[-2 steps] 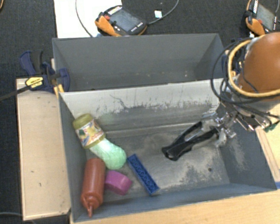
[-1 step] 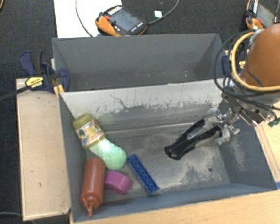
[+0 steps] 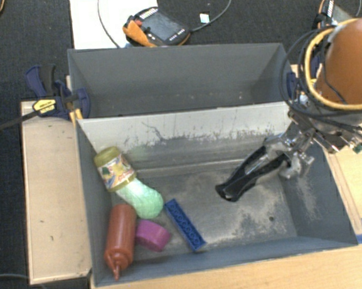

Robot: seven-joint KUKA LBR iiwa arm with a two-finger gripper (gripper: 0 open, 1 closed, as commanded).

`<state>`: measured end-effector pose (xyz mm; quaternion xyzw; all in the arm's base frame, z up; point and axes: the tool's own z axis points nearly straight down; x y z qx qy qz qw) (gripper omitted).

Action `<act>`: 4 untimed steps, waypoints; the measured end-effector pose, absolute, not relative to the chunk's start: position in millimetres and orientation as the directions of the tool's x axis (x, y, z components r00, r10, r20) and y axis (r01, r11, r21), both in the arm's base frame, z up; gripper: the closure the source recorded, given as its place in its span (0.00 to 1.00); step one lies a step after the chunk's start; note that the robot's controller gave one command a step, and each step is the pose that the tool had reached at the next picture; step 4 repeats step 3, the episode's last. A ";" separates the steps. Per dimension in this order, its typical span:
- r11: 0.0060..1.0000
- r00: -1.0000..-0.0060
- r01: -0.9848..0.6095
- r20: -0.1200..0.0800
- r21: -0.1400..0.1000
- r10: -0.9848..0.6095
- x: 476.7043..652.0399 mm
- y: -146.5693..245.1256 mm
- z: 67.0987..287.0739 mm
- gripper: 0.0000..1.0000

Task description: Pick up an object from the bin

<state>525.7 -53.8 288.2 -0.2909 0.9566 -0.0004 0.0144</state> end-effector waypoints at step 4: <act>0.669 -0.669 -0.743 -0.022 -0.012 -0.743 494.8 -26.9 277.1 1.00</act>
Offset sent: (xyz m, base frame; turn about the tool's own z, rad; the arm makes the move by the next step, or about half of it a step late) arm -0.0156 0.0461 -0.1065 -0.1181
